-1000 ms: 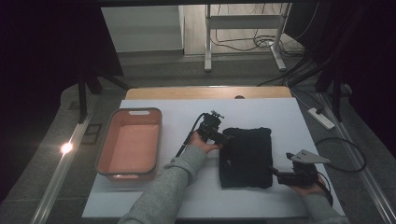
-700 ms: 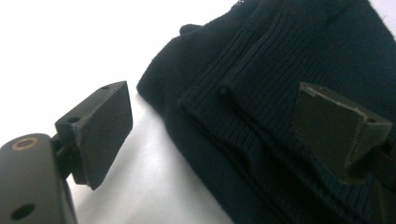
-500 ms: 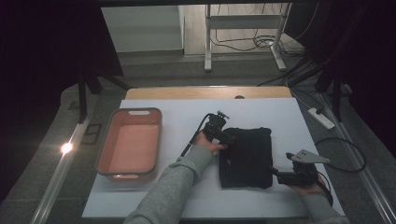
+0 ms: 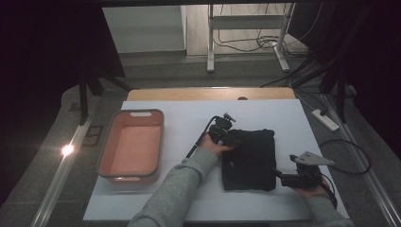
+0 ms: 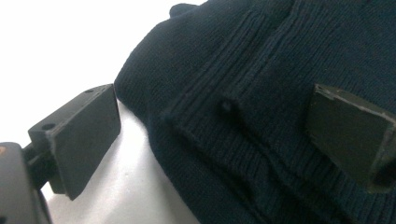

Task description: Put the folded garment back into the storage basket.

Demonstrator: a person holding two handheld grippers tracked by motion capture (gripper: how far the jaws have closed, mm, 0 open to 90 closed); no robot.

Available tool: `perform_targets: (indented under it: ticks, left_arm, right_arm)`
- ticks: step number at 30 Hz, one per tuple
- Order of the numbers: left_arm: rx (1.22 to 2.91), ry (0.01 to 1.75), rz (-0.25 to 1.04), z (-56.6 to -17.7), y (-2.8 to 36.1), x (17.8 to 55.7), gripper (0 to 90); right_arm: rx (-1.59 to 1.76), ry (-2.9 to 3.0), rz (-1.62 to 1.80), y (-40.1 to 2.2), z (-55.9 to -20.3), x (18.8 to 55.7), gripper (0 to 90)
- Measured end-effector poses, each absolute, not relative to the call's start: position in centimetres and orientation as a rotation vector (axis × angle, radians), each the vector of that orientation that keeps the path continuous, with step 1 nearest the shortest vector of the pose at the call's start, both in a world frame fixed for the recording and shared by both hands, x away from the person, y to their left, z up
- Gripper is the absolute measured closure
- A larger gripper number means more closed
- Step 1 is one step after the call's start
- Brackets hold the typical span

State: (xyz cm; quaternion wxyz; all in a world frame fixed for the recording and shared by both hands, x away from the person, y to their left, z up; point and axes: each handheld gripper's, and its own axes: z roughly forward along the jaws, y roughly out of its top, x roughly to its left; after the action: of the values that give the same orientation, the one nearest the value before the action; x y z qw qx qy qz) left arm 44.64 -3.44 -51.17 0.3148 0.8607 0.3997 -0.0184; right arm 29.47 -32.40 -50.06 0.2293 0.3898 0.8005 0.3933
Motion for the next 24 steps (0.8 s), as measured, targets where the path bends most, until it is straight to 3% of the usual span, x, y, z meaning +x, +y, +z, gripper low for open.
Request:
perform_targets:
  ticks: [9, 16, 20, 23, 24]
  left_arm:
    - [2.276, 1.074, -0.067, -51.68, -3.63, 45.12, 1.6]
    - [2.283, 1.046, -0.073, -51.72, -3.69, 45.04, 6.8]
    - [2.283, 1.008, -0.090, -51.63, -3.72, 44.85, 13.4]
    - [2.264, 0.962, -0.138, -51.63, -3.73, 44.70, 33.2]
    - [2.257, 0.941, -0.159, -51.67, -3.68, 44.66, 33.2]
  right_arm:
    - [1.075, 2.203, 1.081, -32.41, -50.08, 29.50, 14.2]
    - [1.075, 2.203, 1.080, -32.41, -50.09, 29.51, 14.2]
    - [1.075, 2.203, 1.080, -32.41, -50.10, 29.52, 14.2]
    - [1.075, 2.202, 1.078, -32.42, -50.10, 29.54, 14.2]
    - [1.075, 2.202, 1.078, -32.42, -50.10, 29.54, 14.2]
